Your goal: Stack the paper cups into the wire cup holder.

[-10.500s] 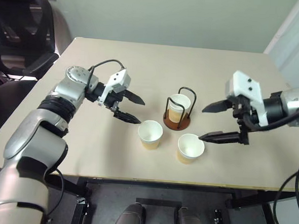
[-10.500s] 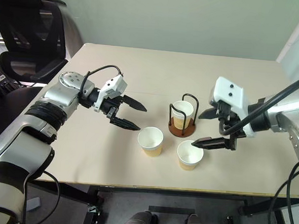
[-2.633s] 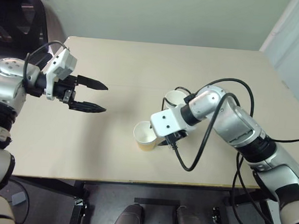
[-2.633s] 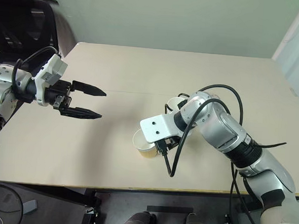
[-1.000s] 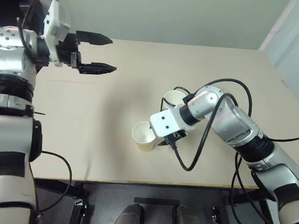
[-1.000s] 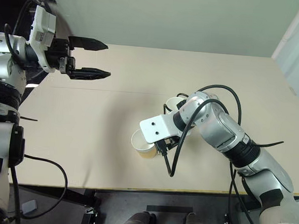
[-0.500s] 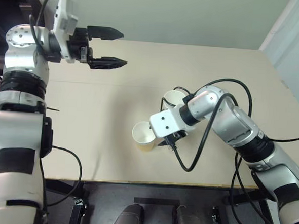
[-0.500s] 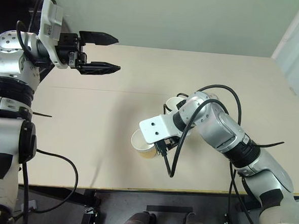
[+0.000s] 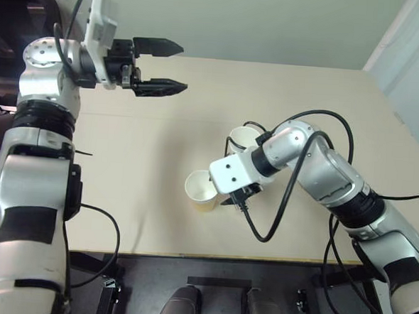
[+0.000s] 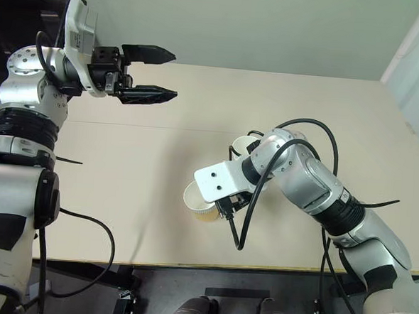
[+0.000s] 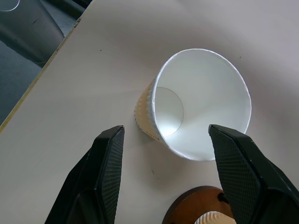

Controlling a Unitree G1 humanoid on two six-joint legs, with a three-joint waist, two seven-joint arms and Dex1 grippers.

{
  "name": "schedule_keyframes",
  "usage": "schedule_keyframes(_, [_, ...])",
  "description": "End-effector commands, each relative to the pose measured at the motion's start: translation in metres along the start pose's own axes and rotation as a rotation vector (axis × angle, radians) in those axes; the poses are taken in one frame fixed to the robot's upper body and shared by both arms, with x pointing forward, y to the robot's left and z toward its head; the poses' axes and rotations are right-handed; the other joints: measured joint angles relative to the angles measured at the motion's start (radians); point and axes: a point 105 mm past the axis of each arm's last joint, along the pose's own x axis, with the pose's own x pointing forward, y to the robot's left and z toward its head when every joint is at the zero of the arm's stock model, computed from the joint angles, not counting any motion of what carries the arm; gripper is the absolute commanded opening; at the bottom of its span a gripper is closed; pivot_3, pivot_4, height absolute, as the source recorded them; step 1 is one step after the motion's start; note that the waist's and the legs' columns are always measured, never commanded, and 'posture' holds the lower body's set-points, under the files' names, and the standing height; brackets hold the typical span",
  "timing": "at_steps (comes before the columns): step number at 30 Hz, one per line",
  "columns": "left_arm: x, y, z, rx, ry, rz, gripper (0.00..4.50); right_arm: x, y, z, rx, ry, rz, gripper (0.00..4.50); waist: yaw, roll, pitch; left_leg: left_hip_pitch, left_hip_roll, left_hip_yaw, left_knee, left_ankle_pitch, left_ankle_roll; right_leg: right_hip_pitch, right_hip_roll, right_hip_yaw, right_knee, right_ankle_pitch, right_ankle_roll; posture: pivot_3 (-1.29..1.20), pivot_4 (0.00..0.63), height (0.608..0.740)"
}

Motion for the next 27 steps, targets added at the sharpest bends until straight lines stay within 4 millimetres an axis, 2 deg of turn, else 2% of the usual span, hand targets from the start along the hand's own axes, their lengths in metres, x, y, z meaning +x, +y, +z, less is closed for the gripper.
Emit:
schedule_keyframes(1, [0.002,-0.003,0.014,0.046,-0.021,-0.043,4.50,-0.008,-0.002,0.006,-0.030,-0.008,-0.029,2.86,-0.002,0.000,0.000,0.000,0.000,0.000,0.000,0.000,0.000,0.000,0.001,-0.001,0.000,0.000,0.000,0.00,0.150,0.740])
schedule_keyframes(8, [0.012,-0.009,0.010,0.025,-0.022,-0.092,4.50,-0.008,-0.002,0.005,-0.023,-0.002,-0.032,2.86,0.000,0.000,0.000,-0.001,0.000,-0.006,0.000,0.002,-0.002,0.002,0.000,-0.009,0.000,0.000,-0.001,0.00,0.150,0.740])
schedule_keyframes(13, [0.020,-0.025,0.000,-0.032,0.041,-0.189,4.50,-0.009,-0.002,0.004,-0.018,0.002,-0.035,2.86,0.001,0.000,0.000,-0.001,0.000,-0.011,-0.001,0.003,-0.004,0.003,0.000,-0.012,0.001,0.001,-0.002,0.00,0.150,0.740])
schedule_keyframes(21, [0.012,-0.051,-0.017,-0.093,0.207,-0.321,4.50,-0.011,-0.002,0.002,-0.012,0.008,-0.037,2.86,0.002,0.000,0.000,-0.001,0.001,-0.014,-0.001,0.005,-0.008,0.002,0.002,-0.014,0.001,0.002,-0.003,0.00,0.150,0.740])
schedule_keyframes(27, [0.014,-0.066,-0.011,-0.132,0.206,-0.406,4.50,-0.011,-0.002,0.000,-0.010,0.010,-0.037,2.86,0.006,0.000,0.000,-0.001,0.000,-0.014,-0.001,0.005,-0.009,0.004,0.002,-0.015,0.001,0.001,-0.007,0.00,0.150,0.740])
